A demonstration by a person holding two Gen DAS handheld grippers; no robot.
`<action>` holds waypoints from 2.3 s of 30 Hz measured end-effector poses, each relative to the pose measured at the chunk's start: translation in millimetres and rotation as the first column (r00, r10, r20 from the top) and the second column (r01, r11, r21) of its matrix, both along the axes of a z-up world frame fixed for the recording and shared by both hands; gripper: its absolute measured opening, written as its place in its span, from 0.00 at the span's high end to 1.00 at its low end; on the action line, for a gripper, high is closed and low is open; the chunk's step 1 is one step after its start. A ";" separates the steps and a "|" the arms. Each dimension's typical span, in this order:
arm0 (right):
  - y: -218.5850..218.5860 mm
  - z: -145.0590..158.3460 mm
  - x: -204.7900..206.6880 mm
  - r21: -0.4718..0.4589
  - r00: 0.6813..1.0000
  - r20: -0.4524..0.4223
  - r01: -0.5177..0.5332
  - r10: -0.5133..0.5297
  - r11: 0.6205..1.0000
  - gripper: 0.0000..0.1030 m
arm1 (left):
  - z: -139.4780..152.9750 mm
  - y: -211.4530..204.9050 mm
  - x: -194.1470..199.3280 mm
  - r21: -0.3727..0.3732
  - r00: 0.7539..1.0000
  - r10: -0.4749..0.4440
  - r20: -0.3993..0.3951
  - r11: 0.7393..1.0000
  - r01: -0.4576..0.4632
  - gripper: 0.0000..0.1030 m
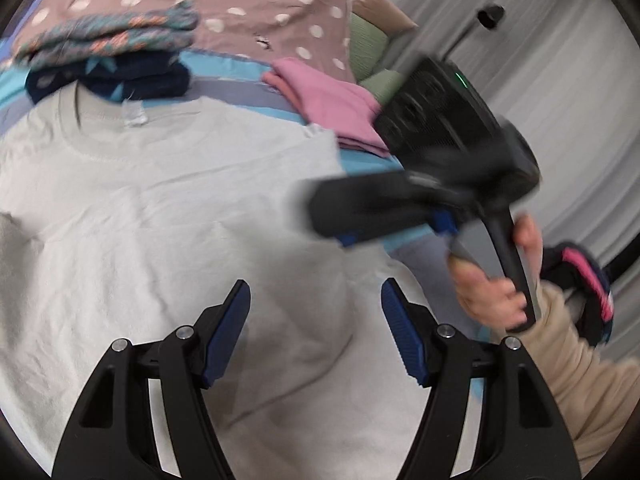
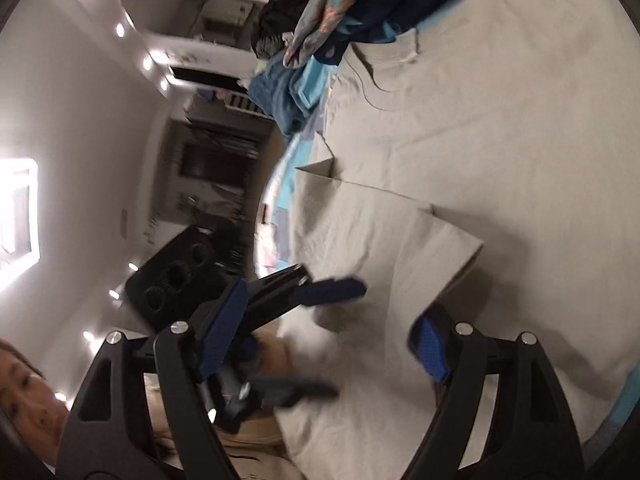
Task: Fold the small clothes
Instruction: 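Reach the right tool to the shirt's side edge and close on it, then lift the shirt side with the right tool and fold it over the body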
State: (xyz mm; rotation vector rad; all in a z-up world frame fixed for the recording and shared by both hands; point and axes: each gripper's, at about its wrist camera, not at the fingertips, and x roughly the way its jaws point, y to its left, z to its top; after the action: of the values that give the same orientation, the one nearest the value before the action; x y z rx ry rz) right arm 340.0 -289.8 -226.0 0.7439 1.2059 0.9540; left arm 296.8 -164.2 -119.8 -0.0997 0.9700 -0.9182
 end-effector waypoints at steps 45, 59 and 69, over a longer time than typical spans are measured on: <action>265.1 342.5 41.9 -0.381 0.781 0.557 -0.064 0.284 0.923 0.98 | 90.9 301.8 -15.3 -0.284 0.676 0.707 0.206 0.704 -0.650 0.21; 55.3 206.3 53.7 -0.306 0.934 0.356 0.136 -0.019 0.942 0.98 | 48.3 263.0 26.0 -0.177 0.802 0.584 0.126 0.808 -0.562 0.21; -64.7 30.4 20.8 -0.186 0.955 0.020 0.293 -0.294 0.938 0.98 | 0.2 216.2 62.5 0.019 0.893 0.444 0.081 0.895 -0.446 0.21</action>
State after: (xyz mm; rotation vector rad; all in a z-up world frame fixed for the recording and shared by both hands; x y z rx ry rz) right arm 360.8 -354.5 -195.6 0.7517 1.1353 0.5818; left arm 359.3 52.0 -119.6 -0.2448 0.8453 -0.4754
